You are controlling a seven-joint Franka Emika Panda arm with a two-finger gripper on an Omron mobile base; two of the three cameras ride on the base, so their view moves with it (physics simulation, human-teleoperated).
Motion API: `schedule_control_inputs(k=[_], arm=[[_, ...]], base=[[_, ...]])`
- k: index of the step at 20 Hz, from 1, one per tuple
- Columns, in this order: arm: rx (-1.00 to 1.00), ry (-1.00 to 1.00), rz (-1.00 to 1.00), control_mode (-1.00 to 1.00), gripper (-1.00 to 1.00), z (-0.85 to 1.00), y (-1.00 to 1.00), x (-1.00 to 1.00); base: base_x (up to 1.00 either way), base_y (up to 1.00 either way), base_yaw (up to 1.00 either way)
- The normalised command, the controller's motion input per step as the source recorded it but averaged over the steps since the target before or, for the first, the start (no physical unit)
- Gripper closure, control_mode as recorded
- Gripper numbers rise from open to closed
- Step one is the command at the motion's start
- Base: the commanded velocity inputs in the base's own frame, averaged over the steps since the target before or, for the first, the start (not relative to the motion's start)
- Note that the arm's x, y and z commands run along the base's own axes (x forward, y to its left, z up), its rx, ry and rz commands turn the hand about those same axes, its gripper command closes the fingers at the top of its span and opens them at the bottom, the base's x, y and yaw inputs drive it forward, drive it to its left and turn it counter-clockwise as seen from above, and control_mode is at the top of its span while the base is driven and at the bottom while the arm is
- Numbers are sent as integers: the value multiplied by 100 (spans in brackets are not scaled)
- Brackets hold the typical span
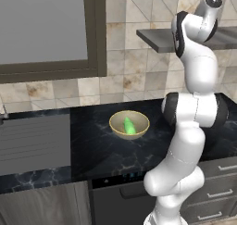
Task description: Pick the corns from the cabinet and place them in one bowl. Pick the avocado from the sink and place it in the other bowl.
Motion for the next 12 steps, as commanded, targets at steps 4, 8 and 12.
schedule_control_inputs(k=[4, 8, 12], arm=[[1, 9, -3, -100, 100, -25, 0, 0], [1, 4, -2, -100, 100, -17, 0, 0], [0, 0, 0, -100, 100, -4, 0, 0]], base=[[0, 0, 0], [0, 0, 0], [0, 0, 0]])
